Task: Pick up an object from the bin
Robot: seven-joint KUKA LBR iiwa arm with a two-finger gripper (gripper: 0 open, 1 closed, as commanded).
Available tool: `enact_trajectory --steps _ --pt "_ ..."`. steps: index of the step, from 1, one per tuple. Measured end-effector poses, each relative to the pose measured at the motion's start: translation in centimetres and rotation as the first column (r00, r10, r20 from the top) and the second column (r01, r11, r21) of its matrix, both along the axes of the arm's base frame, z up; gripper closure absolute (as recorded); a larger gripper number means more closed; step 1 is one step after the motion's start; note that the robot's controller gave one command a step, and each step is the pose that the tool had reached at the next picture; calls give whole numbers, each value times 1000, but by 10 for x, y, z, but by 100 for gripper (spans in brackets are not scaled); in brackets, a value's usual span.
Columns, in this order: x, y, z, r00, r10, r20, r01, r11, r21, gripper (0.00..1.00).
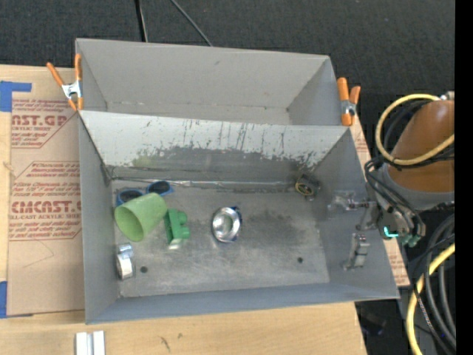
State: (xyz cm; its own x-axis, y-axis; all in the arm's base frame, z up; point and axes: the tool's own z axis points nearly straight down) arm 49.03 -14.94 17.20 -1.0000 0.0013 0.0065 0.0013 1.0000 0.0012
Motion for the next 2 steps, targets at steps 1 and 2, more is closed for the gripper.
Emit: enact_trajectory --steps 1,2 --pt "-3 13 -103 981 194 15 -194 981 -3 0" --pt "-5 13 -103 981 194 7 -194 981 -1 100"
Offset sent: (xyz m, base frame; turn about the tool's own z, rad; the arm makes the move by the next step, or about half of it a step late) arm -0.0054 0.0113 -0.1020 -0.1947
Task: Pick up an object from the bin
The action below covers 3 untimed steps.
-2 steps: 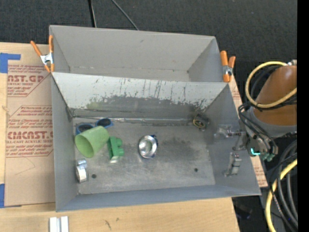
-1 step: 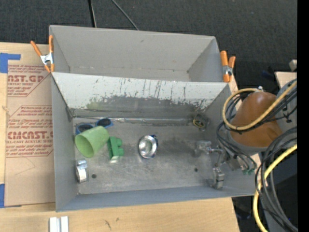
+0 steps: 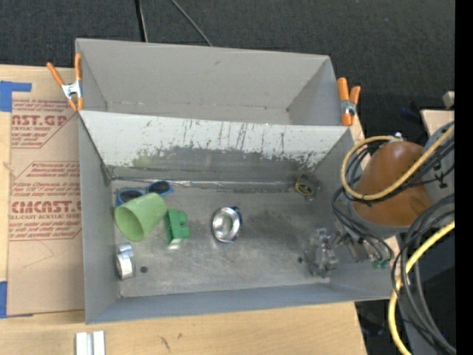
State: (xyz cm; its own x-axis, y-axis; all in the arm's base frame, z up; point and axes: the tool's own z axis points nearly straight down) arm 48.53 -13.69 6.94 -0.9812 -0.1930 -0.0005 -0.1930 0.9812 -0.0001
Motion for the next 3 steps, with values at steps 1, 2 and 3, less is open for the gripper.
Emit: enact_trajectory --steps 1,2,3 --pt "28 105 62 927 -376 1 376 927 4 100" --pt "28 103 61 926 -378 0 378 926 0 0" --pt "32 166 27 891 -454 -4 454 891 2 0"
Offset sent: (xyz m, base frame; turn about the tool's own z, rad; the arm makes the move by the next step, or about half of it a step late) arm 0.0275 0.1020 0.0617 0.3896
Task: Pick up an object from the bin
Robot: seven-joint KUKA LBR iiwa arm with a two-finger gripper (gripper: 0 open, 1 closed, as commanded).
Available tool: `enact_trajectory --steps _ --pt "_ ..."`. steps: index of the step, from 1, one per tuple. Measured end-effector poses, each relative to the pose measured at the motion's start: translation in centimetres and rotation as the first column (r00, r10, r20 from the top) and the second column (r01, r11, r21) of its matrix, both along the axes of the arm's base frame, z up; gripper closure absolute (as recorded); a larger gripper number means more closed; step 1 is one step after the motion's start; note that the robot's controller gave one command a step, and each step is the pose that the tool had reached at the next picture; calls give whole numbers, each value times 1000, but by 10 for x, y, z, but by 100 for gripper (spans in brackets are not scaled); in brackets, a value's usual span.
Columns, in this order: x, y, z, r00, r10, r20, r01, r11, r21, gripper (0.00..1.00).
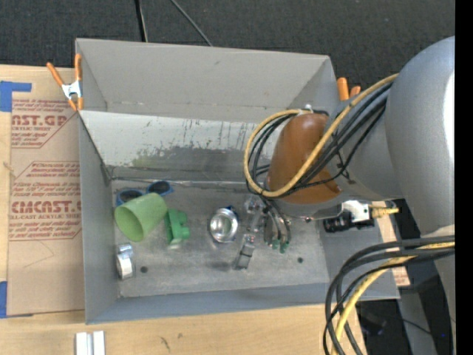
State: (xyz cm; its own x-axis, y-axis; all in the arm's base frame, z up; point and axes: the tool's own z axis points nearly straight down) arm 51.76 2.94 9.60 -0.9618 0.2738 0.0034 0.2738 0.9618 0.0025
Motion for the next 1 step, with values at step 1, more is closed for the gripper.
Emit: enact_trajectory --steps 1 --pt "32 12 -28 1000 4 4 -4 1000 -2 0"
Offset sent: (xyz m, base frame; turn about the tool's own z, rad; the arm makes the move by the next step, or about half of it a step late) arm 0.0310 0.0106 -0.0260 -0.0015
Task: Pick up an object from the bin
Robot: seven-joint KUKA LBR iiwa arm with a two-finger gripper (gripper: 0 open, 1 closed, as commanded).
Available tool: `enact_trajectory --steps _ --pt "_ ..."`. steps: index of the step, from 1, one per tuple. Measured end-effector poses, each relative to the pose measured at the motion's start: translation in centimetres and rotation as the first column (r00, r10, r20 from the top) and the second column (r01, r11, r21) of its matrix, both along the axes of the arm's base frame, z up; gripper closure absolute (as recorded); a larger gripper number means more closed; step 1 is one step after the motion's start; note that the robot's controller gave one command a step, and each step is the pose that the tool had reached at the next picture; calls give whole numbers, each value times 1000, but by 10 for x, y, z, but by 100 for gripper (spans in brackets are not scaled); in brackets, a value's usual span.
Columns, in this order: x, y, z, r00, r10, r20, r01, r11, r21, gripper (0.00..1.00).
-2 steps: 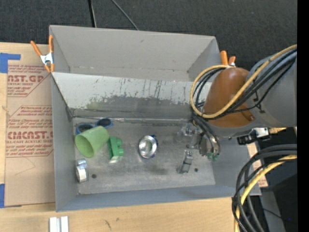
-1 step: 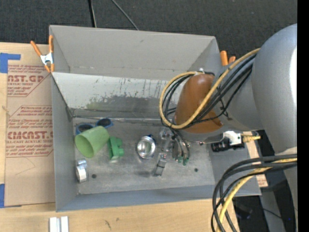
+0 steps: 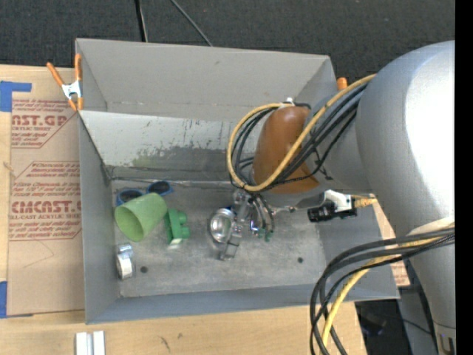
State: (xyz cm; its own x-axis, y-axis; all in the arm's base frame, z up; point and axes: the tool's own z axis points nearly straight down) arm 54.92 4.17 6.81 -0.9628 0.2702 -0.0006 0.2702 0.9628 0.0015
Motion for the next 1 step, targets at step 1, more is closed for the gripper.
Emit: enact_trajectory --steps 1 --pt "-1 -1 1 1000 -1 -1 1 1000 -2 100"
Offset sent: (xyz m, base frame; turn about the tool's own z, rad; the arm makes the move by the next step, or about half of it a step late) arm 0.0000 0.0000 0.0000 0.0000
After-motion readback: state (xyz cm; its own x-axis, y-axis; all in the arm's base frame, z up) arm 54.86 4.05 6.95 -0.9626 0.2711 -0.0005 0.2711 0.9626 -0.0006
